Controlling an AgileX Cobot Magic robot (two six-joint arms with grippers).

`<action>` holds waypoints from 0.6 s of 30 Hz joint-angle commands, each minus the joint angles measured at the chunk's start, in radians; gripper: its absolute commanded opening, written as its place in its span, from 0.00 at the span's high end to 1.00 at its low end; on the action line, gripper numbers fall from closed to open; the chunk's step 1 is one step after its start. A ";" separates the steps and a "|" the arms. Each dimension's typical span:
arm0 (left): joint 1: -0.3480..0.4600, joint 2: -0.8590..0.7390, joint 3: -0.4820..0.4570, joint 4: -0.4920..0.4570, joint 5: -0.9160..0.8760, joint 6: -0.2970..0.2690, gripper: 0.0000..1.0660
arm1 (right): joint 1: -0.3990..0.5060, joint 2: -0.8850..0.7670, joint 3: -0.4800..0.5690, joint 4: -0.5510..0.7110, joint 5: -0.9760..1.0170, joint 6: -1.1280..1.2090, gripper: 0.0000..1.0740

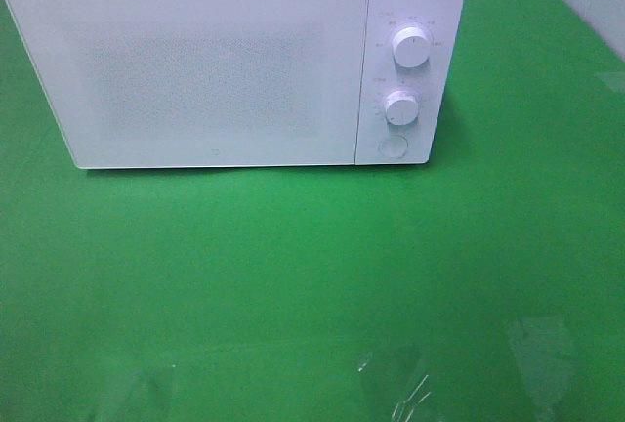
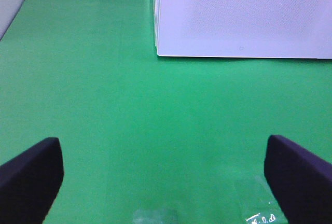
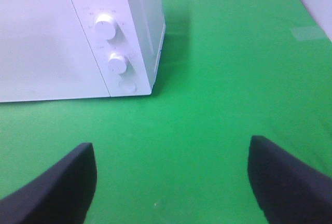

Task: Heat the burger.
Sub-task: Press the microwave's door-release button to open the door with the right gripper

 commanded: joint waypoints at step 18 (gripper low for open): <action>0.004 -0.017 0.003 -0.005 -0.010 -0.005 0.09 | -0.002 0.398 0.110 0.000 -0.465 -0.009 0.29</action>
